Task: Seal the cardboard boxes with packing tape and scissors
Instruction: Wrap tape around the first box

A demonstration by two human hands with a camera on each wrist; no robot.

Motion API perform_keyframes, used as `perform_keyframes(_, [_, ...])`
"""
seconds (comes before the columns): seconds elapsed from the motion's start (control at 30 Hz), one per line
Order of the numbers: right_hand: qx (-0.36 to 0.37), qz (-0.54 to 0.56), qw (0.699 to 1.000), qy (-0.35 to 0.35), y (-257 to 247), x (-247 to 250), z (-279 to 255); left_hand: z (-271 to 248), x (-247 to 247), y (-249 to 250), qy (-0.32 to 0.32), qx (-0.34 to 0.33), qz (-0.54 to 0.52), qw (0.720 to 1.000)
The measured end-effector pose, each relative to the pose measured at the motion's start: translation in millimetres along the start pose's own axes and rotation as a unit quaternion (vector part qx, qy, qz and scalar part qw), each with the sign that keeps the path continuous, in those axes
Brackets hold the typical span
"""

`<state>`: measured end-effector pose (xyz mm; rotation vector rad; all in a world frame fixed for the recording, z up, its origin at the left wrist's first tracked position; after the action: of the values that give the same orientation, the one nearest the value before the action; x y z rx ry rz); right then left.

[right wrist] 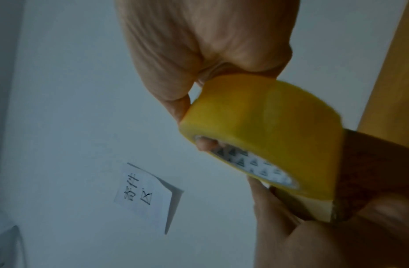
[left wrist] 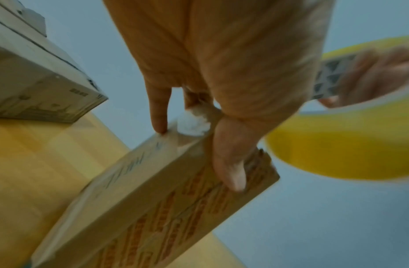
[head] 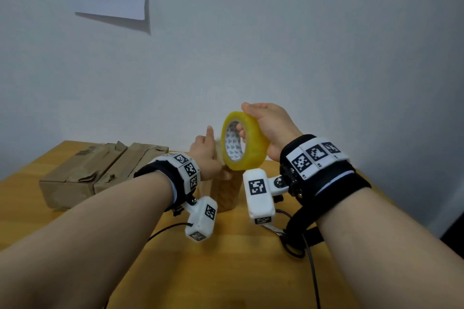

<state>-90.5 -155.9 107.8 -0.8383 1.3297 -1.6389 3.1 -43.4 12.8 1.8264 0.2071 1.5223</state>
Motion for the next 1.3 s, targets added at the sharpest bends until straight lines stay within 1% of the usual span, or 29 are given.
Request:
perform_keyframes(0.07, [-0.007, -0.011, 0.999, -0.036, -2, -4, -5, 3, 5, -6, 0.007, 0.021, 0.003, 1.000])
perform_keyframes(0.13, [-0.016, -0.029, 0.998, -0.051, 0, -6, -10, 4, 8, -8, 0.004, 0.025, 0.001, 1.000])
perform_keyframes(0.23, [-0.029, -0.068, 0.996, -0.047, 9, -4, -13, 6, 15, -12, 0.018, 0.046, -0.026, 0.998])
perform_keyframes(0.4, [-0.063, -0.103, 0.992, -0.043, 36, 3, -19, 6, 23, -24, 0.000, 0.090, -0.105, 0.990])
perform_keyframes(0.53, [-0.079, -0.103, 0.990, -0.047, 48, 3, -24, 2, 27, -26, 0.000, 0.091, -0.137, 0.986])
perform_keyframes(0.7, [-0.069, -0.109, 0.990, -0.058, 46, 1, -22, 0, 29, -28, -0.017, 0.090, -0.165, 0.982])
perform_keyframes(0.8, [-0.072, -0.116, 0.989, -0.053, 52, 2, -21, 1, 28, -29, -0.026, 0.094, -0.183, 0.978])
perform_keyframes(0.9, [-0.089, -0.127, 0.987, -0.050, 68, 3, -24, 2, 28, -36, -0.023, 0.101, -0.210, 0.972])
perform_keyframes(1.03, [-0.125, -0.140, 0.981, -0.046, 88, 6, -30, 4, 27, -36, -0.031, 0.094, -0.228, 0.969])
perform_keyframes(1.1, [-0.139, -0.146, 0.978, -0.059, 87, 8, -27, 6, 25, -36, -0.043, 0.102, -0.251, 0.962])
perform_keyframes(1.2, [-0.149, -0.155, 0.973, -0.084, 81, 11, -20, 9, 14, -40, -0.068, 0.127, -0.302, 0.942])
perform_keyframes(1.3, [-0.126, -0.156, 0.977, -0.075, 82, 14, -16, 13, 2, -49, -0.083, 0.139, -0.306, 0.938])
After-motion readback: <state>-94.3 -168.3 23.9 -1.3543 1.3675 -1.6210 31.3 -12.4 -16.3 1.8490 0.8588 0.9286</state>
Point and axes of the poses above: each hand's wrist, its own z-axis towards the middle knuckle, its own x-axis out of the back of the hand, y = z × x, the point moved 8 cm from there along z, towards the middle knuckle, and after that the axes turned 7 degrees about x, right-handed, at the moved point
